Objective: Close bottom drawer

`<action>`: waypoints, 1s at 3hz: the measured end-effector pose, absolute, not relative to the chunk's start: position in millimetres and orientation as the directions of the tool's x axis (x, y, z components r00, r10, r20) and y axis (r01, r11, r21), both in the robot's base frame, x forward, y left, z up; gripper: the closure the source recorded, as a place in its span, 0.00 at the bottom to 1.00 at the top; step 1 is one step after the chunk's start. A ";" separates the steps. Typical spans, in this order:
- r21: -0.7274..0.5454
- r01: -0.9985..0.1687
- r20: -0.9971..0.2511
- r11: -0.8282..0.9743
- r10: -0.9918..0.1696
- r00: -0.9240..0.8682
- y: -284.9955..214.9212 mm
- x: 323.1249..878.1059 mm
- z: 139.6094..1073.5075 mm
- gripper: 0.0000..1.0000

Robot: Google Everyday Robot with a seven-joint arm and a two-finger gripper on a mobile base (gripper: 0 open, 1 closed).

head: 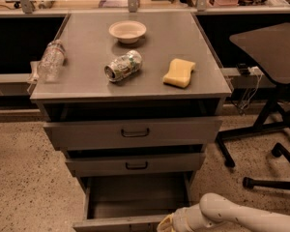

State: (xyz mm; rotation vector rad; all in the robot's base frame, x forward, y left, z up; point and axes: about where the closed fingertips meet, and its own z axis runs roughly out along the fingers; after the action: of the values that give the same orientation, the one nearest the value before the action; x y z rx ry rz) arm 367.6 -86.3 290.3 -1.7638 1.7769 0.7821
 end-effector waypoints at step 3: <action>0.069 -0.995 -0.600 0.074 -0.794 -0.100 -81.5 386.0 182.2 1.00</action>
Offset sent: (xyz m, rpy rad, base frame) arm 0.0277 0.0013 -0.1398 -0.1730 0.0589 -0.1202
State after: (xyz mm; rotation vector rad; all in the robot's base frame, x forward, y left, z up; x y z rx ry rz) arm 386.0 -81.5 182.2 -1.7709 1.9522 0.6655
